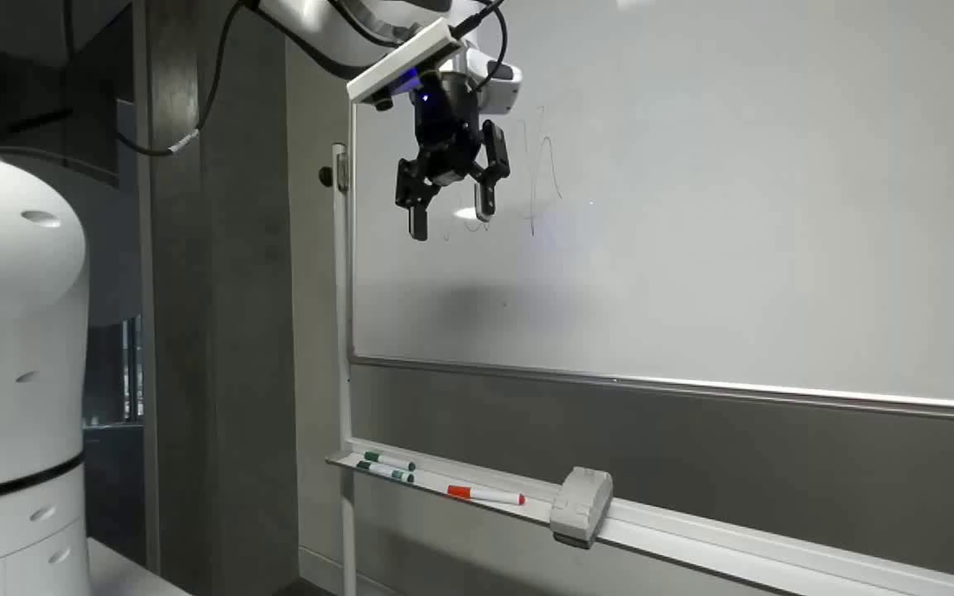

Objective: Pick up the duster, clean the whiteboard and then put the duster back down

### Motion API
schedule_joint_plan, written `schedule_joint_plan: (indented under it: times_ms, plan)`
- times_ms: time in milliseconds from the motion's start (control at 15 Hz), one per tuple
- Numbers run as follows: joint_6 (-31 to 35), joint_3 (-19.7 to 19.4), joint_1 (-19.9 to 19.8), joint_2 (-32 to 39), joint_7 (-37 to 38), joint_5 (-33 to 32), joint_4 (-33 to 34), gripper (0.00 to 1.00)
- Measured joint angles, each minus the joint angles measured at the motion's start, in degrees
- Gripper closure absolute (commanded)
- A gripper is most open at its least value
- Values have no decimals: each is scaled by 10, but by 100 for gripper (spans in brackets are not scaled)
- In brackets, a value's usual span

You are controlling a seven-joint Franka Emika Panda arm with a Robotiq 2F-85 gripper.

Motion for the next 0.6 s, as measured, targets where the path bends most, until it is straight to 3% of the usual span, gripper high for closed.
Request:
schedule_joint_plan:
  times_ms: [600]
  plan:
    - [11,0,0,0,0,0,-3,0]
